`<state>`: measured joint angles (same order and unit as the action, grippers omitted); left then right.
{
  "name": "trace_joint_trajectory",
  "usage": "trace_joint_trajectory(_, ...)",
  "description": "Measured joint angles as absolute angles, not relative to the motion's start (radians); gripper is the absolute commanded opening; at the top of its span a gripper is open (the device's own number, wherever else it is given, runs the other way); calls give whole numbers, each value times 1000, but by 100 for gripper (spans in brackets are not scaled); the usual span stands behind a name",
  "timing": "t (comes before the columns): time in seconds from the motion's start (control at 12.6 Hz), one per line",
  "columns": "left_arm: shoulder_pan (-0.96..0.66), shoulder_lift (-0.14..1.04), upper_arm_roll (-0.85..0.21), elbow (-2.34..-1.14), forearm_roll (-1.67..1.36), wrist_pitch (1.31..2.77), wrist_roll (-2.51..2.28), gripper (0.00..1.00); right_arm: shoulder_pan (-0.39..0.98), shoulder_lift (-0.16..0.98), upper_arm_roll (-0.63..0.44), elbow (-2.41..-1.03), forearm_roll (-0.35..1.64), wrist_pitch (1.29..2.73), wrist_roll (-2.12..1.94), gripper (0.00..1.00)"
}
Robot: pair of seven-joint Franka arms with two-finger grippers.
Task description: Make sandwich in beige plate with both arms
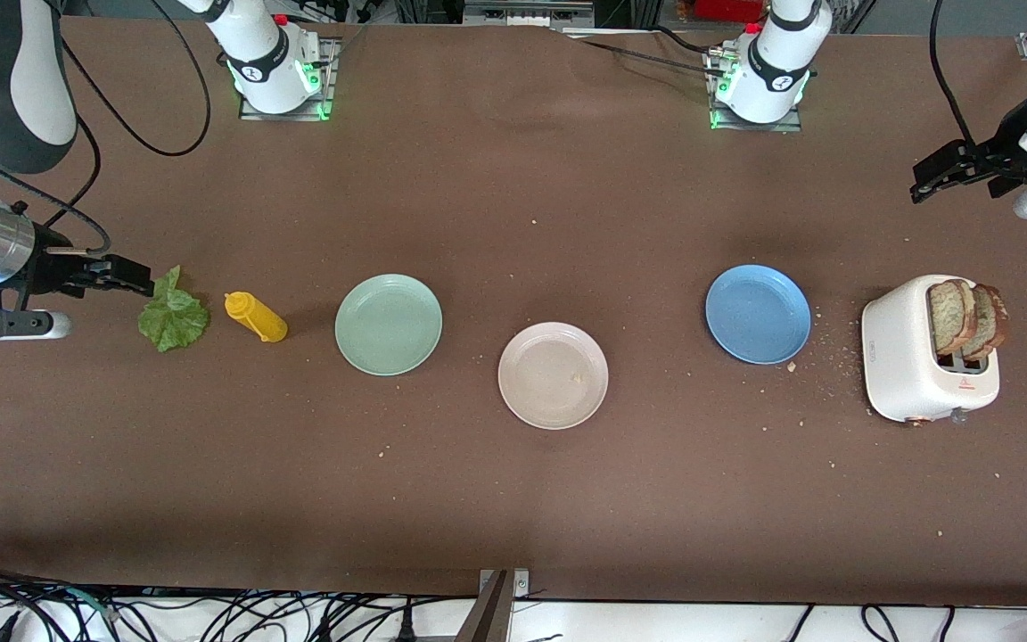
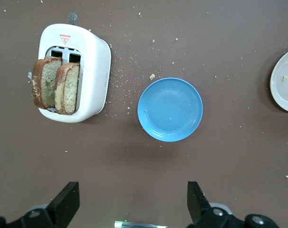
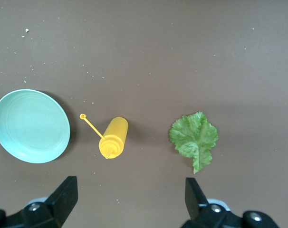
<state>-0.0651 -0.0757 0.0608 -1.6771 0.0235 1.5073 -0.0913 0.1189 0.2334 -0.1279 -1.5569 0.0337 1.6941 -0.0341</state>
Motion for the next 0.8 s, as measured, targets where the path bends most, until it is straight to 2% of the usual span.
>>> trace_joint_trajectory(0.8,-65,-61,61,-1677,23,1507,-91,100,111,243,-131,-1557,34,1695,-34,100)
